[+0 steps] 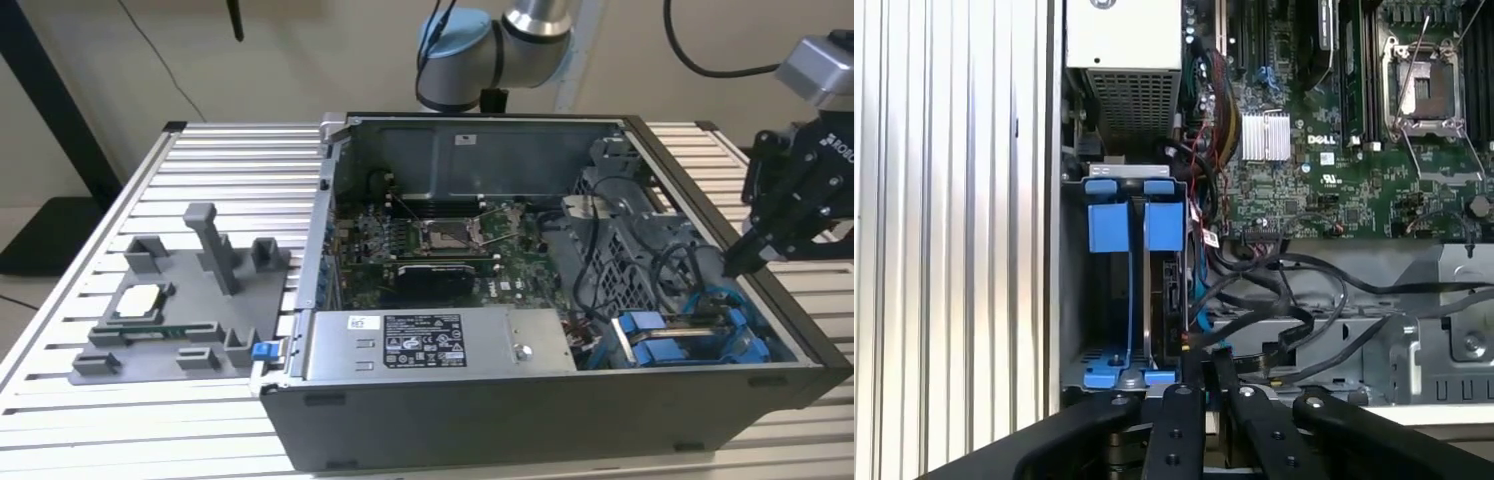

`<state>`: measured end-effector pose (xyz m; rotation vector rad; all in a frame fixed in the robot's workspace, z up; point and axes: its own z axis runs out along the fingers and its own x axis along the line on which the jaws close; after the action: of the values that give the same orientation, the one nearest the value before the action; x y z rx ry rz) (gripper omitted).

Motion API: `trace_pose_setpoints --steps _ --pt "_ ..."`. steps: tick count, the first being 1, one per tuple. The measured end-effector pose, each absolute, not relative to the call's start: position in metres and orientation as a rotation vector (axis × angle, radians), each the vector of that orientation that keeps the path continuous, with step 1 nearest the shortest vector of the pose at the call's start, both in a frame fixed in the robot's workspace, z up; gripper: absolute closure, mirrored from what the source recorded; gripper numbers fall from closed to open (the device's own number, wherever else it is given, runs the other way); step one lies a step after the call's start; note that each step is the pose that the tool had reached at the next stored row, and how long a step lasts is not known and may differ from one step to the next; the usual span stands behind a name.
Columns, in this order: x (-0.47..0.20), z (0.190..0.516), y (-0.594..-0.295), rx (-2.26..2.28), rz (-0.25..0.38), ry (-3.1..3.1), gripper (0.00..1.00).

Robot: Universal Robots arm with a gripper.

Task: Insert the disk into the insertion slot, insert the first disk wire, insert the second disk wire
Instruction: 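Insert the second disk wire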

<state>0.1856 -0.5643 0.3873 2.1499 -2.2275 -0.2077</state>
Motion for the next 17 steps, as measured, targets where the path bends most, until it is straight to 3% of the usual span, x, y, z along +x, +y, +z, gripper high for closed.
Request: trace_pose_setpoints --steps 17 --pt "0.131 0.392 -0.565 2.172 -0.176 -2.240 1.00"
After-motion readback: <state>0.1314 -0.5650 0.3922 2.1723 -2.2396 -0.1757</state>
